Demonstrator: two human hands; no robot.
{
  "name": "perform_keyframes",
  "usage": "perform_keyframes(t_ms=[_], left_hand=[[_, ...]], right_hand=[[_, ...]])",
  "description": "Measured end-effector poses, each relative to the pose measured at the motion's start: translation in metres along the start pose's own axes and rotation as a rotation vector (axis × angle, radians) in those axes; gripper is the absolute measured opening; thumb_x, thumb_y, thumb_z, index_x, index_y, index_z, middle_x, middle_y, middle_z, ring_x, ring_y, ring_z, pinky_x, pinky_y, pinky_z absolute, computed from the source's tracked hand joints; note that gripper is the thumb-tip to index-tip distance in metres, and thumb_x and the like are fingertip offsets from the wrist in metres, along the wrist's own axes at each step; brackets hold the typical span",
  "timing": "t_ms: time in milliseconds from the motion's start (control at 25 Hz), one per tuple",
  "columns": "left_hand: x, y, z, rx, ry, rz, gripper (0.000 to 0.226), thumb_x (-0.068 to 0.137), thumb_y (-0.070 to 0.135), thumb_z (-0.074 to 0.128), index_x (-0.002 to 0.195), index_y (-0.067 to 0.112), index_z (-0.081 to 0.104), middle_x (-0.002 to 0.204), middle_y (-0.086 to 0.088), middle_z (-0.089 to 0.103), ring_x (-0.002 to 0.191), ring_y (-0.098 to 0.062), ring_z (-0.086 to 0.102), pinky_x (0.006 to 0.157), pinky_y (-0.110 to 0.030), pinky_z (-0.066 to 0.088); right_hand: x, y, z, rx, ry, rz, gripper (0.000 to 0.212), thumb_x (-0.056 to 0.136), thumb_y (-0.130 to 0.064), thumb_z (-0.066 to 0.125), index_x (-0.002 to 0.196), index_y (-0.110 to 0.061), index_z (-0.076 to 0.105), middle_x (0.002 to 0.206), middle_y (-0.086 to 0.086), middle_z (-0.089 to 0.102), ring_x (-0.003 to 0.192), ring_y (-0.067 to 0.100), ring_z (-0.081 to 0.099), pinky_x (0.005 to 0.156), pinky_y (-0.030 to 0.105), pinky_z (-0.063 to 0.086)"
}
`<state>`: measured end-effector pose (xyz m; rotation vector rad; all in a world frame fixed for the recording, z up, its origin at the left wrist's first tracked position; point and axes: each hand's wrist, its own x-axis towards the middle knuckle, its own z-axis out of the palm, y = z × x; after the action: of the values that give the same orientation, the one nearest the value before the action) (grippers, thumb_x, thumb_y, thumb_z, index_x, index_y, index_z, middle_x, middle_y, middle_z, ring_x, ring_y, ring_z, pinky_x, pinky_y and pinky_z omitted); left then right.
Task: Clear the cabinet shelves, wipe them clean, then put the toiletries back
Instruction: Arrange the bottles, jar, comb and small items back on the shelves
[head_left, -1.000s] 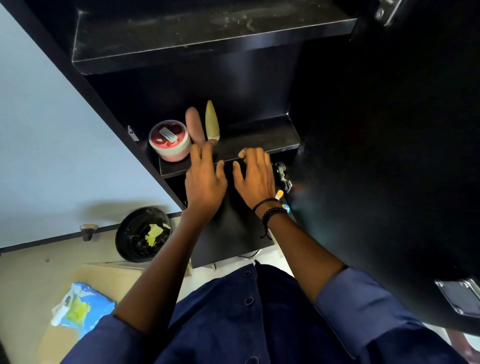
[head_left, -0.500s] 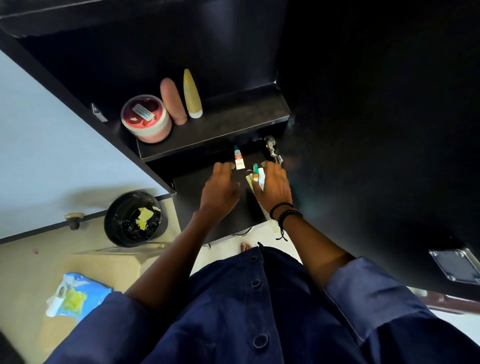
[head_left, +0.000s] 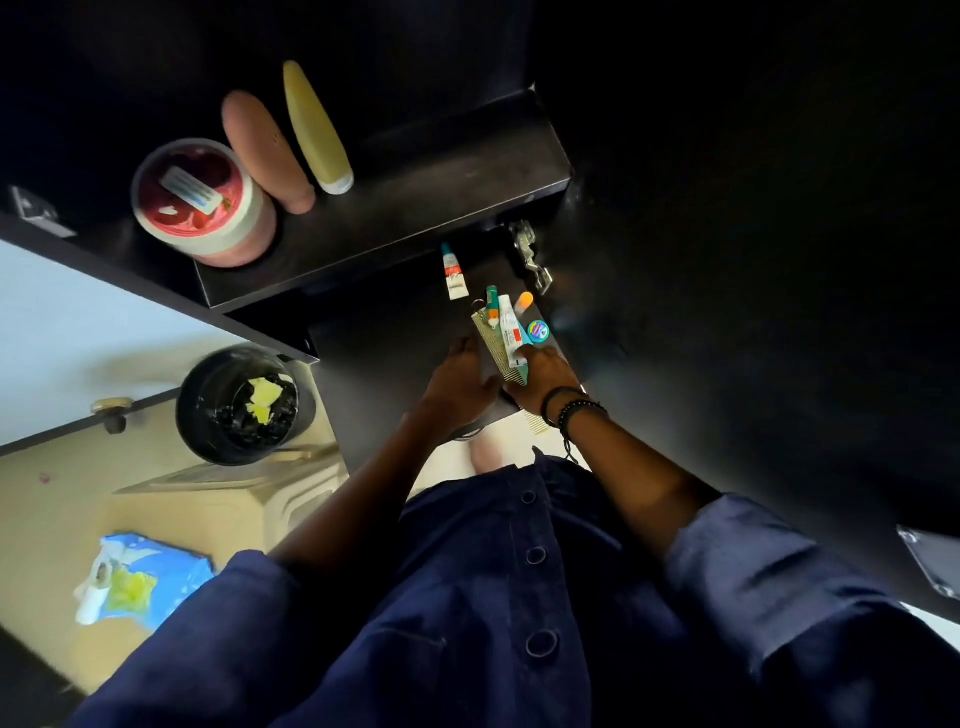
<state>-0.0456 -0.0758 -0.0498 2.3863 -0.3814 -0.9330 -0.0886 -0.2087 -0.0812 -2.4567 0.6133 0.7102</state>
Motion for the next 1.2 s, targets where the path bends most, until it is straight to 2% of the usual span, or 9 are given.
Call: perform_keyframes(t_ms=[200,360,560,680,800,1000,1200], left_hand=[[0.008,-0.005,0.014,-0.013,-0.067,-0.019,0.071,0.088,0.020,0.062,0.145,0.003,0.023,0.140,-0.019,0.042,0.122,-0.036,0.051,0.102,-0.043,0.043],[0.007,-0.008,0.020,0.014,-0.096,-0.034,0.080,0.088,0.022,0.062,0.147,0.001,0.013,0.148,-0.022,0.032,0.129,-0.037,0.043,0.105,-0.046,0.041],[-0.001,-0.014,0.023,-0.004,-0.110,-0.076,0.083,0.087,0.024,0.063,0.149,0.003,0.011,0.150,-0.020,0.030,0.131,-0.036,0.040,0.106,-0.047,0.040],[-0.009,-0.017,0.026,0.000,-0.111,-0.097,0.084,0.089,0.025,0.062,0.150,0.004,0.008,0.152,-0.019,0.026,0.134,-0.035,0.037,0.109,-0.044,0.037],[-0.018,-0.023,0.028,-0.030,-0.092,-0.101,0.082,0.090,0.025,0.061,0.150,0.006,0.009,0.150,-0.018,0.030,0.131,-0.035,0.040,0.106,-0.044,0.040],[-0.032,-0.033,0.028,-0.048,-0.073,-0.120,0.082,0.089,0.025,0.061,0.150,0.007,0.009,0.148,-0.017,0.033,0.129,-0.034,0.043,0.103,-0.040,0.041],[-0.044,-0.038,0.025,-0.050,-0.047,-0.125,0.081,0.089,0.024,0.062,0.150,0.007,0.010,0.147,-0.016,0.035,0.129,-0.033,0.043,0.104,-0.037,0.039]], right_hand=[[0.009,0.009,0.008,-0.054,-0.002,0.060,0.062,0.081,-0.027,0.071,0.134,-0.011,0.043,0.132,0.016,0.044,0.114,0.034,0.055,0.094,0.037,0.047],[0.012,0.014,0.015,-0.136,0.037,0.076,0.068,0.085,-0.026,0.067,0.140,-0.009,0.032,0.135,0.018,0.040,0.120,0.035,0.048,0.095,0.042,0.048],[0.012,0.018,0.023,-0.113,0.044,0.107,0.071,0.086,-0.023,0.066,0.142,-0.010,0.024,0.129,0.021,0.041,0.118,0.037,0.049,0.090,0.042,0.050],[0.013,0.015,0.026,-0.065,0.046,0.148,0.070,0.082,-0.024,0.071,0.136,-0.008,0.030,0.125,0.019,0.045,0.115,0.033,0.051,0.089,0.040,0.050],[0.014,0.013,0.030,-0.001,0.017,0.187,0.068,0.077,-0.030,0.076,0.128,-0.007,0.038,0.122,0.016,0.049,0.112,0.030,0.052,0.088,0.038,0.049],[0.016,0.007,0.035,0.004,-0.062,0.199,0.067,0.076,-0.041,0.075,0.127,-0.008,0.045,0.124,0.014,0.049,0.117,0.029,0.050,0.092,0.036,0.047],[0.011,-0.001,0.036,0.154,-0.046,0.263,0.062,0.077,-0.031,0.076,0.125,-0.008,0.043,0.125,0.014,0.052,0.117,0.031,0.053,0.094,0.040,0.049]])
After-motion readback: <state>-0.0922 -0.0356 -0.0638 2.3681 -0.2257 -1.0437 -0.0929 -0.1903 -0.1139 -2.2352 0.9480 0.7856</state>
